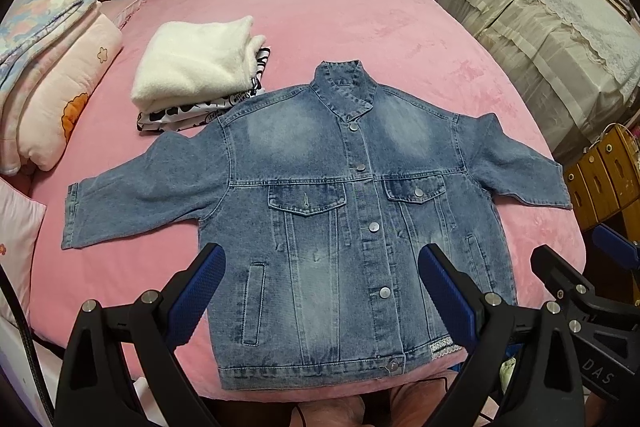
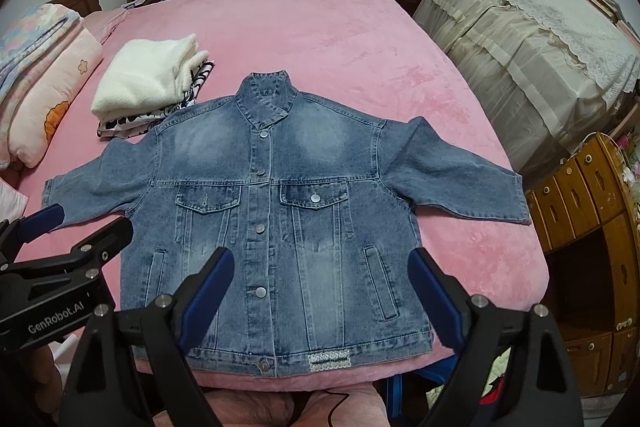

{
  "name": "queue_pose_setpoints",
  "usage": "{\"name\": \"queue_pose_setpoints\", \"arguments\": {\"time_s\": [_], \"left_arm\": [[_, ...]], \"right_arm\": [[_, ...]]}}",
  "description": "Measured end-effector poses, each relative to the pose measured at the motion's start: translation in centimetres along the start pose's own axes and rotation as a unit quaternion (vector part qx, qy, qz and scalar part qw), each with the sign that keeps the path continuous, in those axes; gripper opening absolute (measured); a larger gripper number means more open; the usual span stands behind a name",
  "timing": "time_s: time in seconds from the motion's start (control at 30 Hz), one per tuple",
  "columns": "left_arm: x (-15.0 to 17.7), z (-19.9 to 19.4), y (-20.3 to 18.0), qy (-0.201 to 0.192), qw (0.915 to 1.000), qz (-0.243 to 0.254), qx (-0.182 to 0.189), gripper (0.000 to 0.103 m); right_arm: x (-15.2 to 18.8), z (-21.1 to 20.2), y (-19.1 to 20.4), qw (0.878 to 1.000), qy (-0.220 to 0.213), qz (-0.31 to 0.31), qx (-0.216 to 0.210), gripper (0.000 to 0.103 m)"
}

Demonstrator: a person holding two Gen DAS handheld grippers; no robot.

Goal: Fold large clothes

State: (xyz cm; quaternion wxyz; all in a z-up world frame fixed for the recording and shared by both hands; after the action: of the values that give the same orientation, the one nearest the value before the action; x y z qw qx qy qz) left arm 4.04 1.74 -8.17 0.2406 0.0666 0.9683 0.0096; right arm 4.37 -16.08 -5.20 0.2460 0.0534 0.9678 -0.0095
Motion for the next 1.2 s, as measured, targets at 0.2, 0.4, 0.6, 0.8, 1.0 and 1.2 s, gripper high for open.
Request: {"name": "queue_pose_setpoints", "arguments": {"time_s": [0.2, 0.4, 0.6, 0.8, 1.0, 1.2], "left_arm": [[-0.5, -0.2, -0.2, -0.001, 0.9999, -0.002, -0.01, 0.096], [-1.7, -0.3, -1.2, -0.005, 0.9997, 0.008, -0.024, 0.096], [-4.0, -0.4, -3.0, -0.011, 0.9993, 0.013, -0.033, 0.096], [-7.9, -0.6, -6.8, -0.028, 0.998, 0.03, -0.049, 0.096], [-12.8, -0.3, -11.0, -0.033, 0.9944, 0.061, -0.08, 0.096], [-17.5, 2.2, -17.0, -0.021, 0.9981, 0.057, -0.012, 0.096]], "right_arm": [[-0.5, 0.3, -0.7, 1.0, 0.001, 0.007, -0.009, 0.089], [-1.2, 1.1, -2.2, 1.0, 0.003, 0.019, -0.023, 0.089], [-2.9, 2.2, -4.6, 0.999, 0.002, 0.029, -0.039, 0.089], [-6.6, 3.1, -9.0, 0.997, -0.01, 0.056, -0.061, 0.089], [-10.8, 5.0, -15.2, 0.993, -0.026, 0.086, -0.071, 0.089], [-13.8, 8.8, -23.5, 0.988, -0.026, 0.137, -0.07, 0.089]]}}
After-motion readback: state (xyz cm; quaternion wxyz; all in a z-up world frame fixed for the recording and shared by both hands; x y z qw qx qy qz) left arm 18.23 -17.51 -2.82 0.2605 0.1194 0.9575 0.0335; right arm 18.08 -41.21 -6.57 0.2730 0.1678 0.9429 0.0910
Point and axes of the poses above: each gripper's, at about its wrist camera, not at the fingertips, and z roughly the way its jaws point, y to its left, x to its underside, the point moved 10 cm from there along z, roughly the way its jaws point, and after that the axes turned 15 degrees about z, right-handed, at the moved point
